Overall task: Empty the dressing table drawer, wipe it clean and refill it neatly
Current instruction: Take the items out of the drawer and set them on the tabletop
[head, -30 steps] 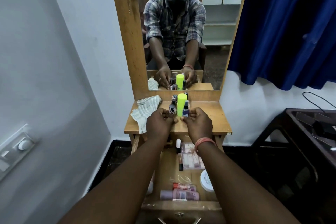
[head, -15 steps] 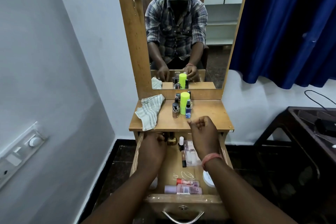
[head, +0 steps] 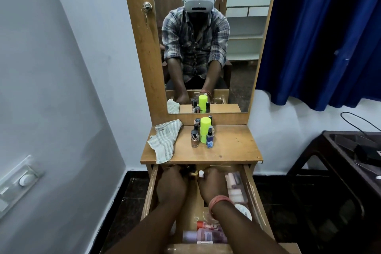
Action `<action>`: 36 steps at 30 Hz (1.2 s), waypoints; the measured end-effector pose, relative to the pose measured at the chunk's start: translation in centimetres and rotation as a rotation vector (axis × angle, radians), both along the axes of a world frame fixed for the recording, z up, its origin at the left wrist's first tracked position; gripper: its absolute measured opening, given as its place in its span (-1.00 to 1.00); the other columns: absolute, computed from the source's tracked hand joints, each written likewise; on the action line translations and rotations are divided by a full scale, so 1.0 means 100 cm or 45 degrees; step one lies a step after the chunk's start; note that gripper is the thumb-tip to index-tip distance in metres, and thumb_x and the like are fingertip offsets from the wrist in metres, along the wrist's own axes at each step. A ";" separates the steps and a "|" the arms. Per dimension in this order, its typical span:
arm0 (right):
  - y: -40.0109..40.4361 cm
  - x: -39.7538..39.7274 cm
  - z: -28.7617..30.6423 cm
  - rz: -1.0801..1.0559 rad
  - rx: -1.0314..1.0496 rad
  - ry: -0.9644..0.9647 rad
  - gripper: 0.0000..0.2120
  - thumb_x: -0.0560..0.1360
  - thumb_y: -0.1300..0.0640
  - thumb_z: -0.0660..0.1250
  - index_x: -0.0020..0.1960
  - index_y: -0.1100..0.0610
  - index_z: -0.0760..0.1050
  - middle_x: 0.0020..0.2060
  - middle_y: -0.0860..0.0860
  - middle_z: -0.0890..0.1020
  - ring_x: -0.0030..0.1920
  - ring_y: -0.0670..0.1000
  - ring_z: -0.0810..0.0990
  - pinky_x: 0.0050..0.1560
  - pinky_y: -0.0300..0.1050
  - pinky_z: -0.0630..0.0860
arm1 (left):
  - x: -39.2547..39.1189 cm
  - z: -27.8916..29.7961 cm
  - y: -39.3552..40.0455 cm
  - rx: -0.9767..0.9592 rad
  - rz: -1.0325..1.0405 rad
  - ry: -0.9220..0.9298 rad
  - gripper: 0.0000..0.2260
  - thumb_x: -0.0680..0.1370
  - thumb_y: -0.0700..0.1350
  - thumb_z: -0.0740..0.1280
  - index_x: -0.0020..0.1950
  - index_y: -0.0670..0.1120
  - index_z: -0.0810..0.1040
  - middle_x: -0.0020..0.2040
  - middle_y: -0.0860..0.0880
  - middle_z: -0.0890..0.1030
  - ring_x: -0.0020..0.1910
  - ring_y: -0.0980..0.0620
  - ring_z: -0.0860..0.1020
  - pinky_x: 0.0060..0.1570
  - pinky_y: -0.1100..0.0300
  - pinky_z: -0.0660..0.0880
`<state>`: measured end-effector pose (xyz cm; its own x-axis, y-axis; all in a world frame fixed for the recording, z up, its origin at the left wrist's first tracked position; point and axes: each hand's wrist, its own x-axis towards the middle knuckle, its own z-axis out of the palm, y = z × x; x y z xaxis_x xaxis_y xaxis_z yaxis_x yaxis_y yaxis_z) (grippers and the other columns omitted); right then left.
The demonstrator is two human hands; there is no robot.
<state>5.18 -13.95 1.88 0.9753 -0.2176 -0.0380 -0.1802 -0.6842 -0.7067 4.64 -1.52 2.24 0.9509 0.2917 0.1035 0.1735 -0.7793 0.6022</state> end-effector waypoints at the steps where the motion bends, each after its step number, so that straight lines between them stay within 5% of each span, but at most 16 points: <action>1: 0.000 -0.002 0.004 0.025 0.009 -0.011 -0.84 0.47 0.06 0.36 -0.09 0.12 0.67 -0.17 0.06 0.71 -0.08 0.08 0.68 -0.08 -0.14 0.57 | 0.000 0.000 0.001 -0.002 -0.029 -0.014 -0.86 0.59 0.00 0.39 0.11 0.05 0.69 0.01 0.03 0.73 -0.02 0.01 0.69 -0.14 0.12 0.58; 5: -0.014 -0.015 0.026 0.130 0.065 -0.181 -0.75 0.53 0.02 0.31 -0.27 0.10 0.55 -0.37 -0.03 0.62 -0.30 -0.05 0.60 -0.22 -0.02 0.58 | -0.014 0.011 0.009 -0.054 -0.147 -0.078 -0.88 0.55 0.02 0.44 0.03 0.02 0.68 -0.09 0.07 0.73 -0.12 0.07 0.69 -0.15 0.15 0.58; 11: -0.040 -0.015 0.082 0.089 0.259 -0.416 -0.91 0.63 0.06 0.25 -0.03 0.04 0.46 -0.17 -0.08 0.63 -0.18 -0.12 0.60 -0.29 -0.25 0.43 | -0.038 0.059 0.010 -0.188 -0.135 -0.189 -0.87 0.53 0.02 0.44 -0.14 -0.01 0.64 -0.24 0.09 0.67 -0.23 0.16 0.62 -0.23 0.13 0.54; 18: -0.053 0.043 0.079 -0.187 0.180 -0.521 -0.90 0.61 0.19 0.26 -0.07 0.12 0.53 -0.13 0.00 0.63 -0.13 0.01 0.59 -0.21 -0.14 0.46 | 0.026 0.096 0.001 -0.326 -0.040 -0.381 -0.79 0.59 -0.07 0.38 0.20 -0.05 0.66 0.10 0.01 0.72 0.06 0.00 0.65 -0.03 0.18 0.43; 25: -0.046 0.058 0.066 -0.123 0.196 -0.478 -0.93 0.59 0.19 0.31 -0.05 0.10 0.56 -0.14 0.00 0.65 -0.11 0.03 0.60 -0.13 -0.06 0.53 | 0.055 0.081 -0.003 -0.278 -0.030 -0.278 -0.81 0.62 -0.09 0.36 0.20 -0.08 0.64 0.12 -0.08 0.72 0.09 -0.10 0.65 -0.03 0.17 0.41; 32: -0.046 0.055 0.064 -0.134 0.238 -0.474 -0.88 0.58 0.17 0.34 0.09 0.13 0.59 -0.03 0.02 0.67 -0.08 -0.03 0.57 -0.15 -0.20 0.39 | 0.059 0.075 -0.008 -0.239 -0.050 -0.267 -0.79 0.64 -0.07 0.37 0.24 -0.08 0.64 0.14 -0.09 0.71 0.12 -0.10 0.65 -0.02 0.14 0.45; 36: -0.045 0.031 0.063 -0.186 0.294 -0.518 -0.85 0.59 0.14 0.33 0.14 0.09 0.44 0.01 0.01 0.57 -0.01 -0.03 0.56 -0.19 -0.38 0.36 | 0.037 0.082 -0.005 -0.237 -0.028 -0.412 -0.77 0.65 -0.08 0.37 0.29 -0.07 0.62 0.14 -0.05 0.72 0.11 -0.05 0.66 -0.01 0.19 0.44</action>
